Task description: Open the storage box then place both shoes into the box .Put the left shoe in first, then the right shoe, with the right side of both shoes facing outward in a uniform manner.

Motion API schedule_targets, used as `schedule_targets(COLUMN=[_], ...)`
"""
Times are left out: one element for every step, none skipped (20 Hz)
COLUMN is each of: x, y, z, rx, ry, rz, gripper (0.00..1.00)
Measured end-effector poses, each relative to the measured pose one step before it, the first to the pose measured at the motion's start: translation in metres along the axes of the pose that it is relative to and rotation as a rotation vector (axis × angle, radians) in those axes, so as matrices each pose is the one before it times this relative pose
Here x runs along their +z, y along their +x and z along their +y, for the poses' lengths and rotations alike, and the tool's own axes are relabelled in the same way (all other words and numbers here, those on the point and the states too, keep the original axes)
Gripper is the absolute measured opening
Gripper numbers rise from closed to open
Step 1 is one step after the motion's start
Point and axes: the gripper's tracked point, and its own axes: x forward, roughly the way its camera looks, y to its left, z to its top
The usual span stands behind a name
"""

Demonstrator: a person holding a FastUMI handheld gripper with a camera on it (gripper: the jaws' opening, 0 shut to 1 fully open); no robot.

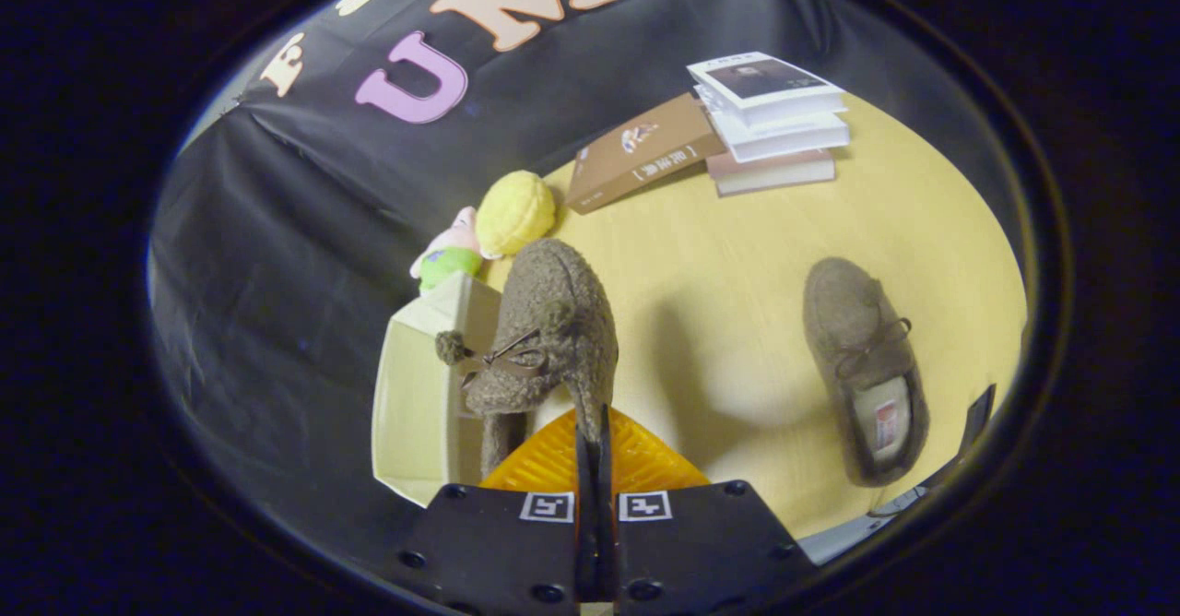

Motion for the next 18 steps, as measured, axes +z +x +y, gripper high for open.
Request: schedule_targets(x=[0.00414,0.00304,0.00226,0.00093,-0.00146,-0.00134,-0.00171,-0.00332,-0.00531,-0.00661,-0.00686,-0.00714,-0.00666,-0.00580,-0.00686,-0.00429,-0.00473,-0.00464], y=[-0.00283,-0.00148,0.00135,0.00113,0.00212,0.00437,0.00606,0.00630,0.00830,0.00845,0.00989,0.00907,0.00915,0.00987,0.00988,0.00794,0.00807,0.00826], z=[0.01494,0.01457,0.01351,0.01634,0.01617,0.01580,0.01148,0.01194,0.01033,0.00916,0.00720,0.00598,0.00376,0.00146,0.00074,0.00124,0.00124,0.00174], rx=[0.01403,0.01377,0.01660,0.01719,0.01835,0.01756,0.01280,0.00773,0.00403,0.00260,-0.00103,-0.00633,-0.01303,-0.01903,-0.02070,-0.01601,-0.01321,-0.01288], ry=[-0.00498,-0.00412,-0.00283,-0.00325,-0.00421,-0.00773,-0.01244,-0.00896,-0.00950,-0.00944,-0.00840,-0.00790,-0.01045,-0.01362,-0.01469,-0.00992,-0.00740,-0.00295], rz=[-0.01195,-0.00781,-0.00511,-0.00295,0.00306,-0.00278,0.00336,0.00513,0.00746,0.01310,0.01324,0.01138,0.00869,0.01233,0.01276,0.01136,0.01280,0.01252], gripper=[0.04,0.04,0.04,0.04,0.04,0.04,0.04,0.04,0.04,0.04,0.04,0.04,0.04,0.04,0.04,0.04,0.04,0.04])
